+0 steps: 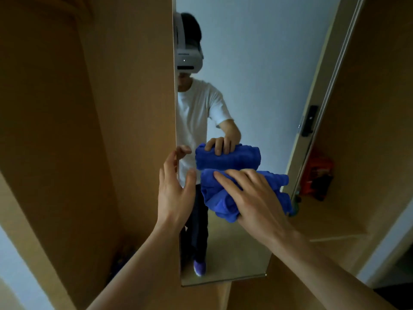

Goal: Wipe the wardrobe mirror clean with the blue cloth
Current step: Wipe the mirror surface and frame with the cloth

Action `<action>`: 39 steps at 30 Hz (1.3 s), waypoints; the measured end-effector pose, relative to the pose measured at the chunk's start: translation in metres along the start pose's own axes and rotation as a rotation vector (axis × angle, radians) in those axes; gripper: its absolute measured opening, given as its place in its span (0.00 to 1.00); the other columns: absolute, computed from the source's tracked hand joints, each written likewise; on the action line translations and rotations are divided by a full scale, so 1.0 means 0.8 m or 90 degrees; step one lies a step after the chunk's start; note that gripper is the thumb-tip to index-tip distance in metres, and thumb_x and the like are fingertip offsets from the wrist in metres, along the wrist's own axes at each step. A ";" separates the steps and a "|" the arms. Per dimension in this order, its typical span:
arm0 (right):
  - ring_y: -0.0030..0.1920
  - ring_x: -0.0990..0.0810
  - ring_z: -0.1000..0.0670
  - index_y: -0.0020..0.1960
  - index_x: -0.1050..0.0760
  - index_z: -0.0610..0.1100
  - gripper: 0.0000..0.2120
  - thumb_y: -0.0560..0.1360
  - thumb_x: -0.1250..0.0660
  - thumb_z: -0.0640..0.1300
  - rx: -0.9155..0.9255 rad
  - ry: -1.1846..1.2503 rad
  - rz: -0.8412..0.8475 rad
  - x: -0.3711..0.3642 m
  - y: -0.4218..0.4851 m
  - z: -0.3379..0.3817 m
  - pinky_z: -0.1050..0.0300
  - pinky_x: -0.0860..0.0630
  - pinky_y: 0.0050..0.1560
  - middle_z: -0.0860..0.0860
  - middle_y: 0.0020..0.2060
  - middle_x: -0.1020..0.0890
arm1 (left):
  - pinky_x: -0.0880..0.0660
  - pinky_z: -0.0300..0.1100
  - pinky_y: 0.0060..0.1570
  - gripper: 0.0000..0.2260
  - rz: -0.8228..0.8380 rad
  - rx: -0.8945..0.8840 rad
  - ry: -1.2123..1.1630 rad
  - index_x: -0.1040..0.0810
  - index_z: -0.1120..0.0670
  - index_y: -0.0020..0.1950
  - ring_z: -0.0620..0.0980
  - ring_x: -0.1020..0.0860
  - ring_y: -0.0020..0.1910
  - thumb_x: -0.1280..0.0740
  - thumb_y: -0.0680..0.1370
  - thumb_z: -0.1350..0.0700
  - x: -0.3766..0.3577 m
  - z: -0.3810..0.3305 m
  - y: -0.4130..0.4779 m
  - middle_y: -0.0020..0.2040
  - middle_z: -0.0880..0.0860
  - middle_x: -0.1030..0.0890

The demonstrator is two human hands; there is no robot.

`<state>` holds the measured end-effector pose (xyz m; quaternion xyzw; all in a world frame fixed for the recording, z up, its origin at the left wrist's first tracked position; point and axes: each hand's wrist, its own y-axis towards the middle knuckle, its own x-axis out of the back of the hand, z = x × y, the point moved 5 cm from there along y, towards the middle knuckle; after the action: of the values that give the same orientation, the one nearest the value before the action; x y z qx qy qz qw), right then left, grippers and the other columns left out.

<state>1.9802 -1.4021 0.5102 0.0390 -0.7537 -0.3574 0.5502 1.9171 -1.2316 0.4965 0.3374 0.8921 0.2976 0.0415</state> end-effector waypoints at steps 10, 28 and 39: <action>0.56 0.21 0.42 0.71 0.28 0.37 0.27 0.72 0.32 0.36 0.087 -0.083 -0.220 0.116 0.084 -0.053 0.44 0.26 0.61 0.45 0.61 0.20 | 0.27 0.48 0.65 0.19 -0.062 -0.072 0.095 0.31 0.52 0.71 0.40 0.29 0.64 0.35 0.81 0.50 0.009 -0.106 0.095 0.65 0.49 0.24; 0.59 0.24 0.39 0.73 0.32 0.35 0.26 0.76 0.36 0.36 0.153 -0.241 -0.383 0.293 0.219 -0.142 0.43 0.26 0.61 0.40 0.62 0.22 | 0.38 0.49 0.76 0.36 -0.150 -0.442 0.325 0.42 0.53 0.81 0.47 0.39 0.76 0.29 0.76 0.58 -0.057 -0.319 0.175 0.78 0.49 0.36; 0.62 0.25 0.41 0.71 0.31 0.36 0.21 0.80 0.35 0.39 0.175 -0.285 -0.466 0.375 0.292 -0.140 0.47 0.27 0.64 0.40 0.64 0.22 | 0.40 0.57 0.76 0.50 -0.184 -0.494 0.426 0.50 0.52 0.83 0.59 0.46 0.80 0.25 0.70 0.42 -0.065 -0.406 0.249 0.82 0.57 0.49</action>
<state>2.0371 -1.4202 0.9025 0.2975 -0.8311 -0.4249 0.2008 1.9828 -1.3091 0.8678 0.0571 0.7182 0.6885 -0.0831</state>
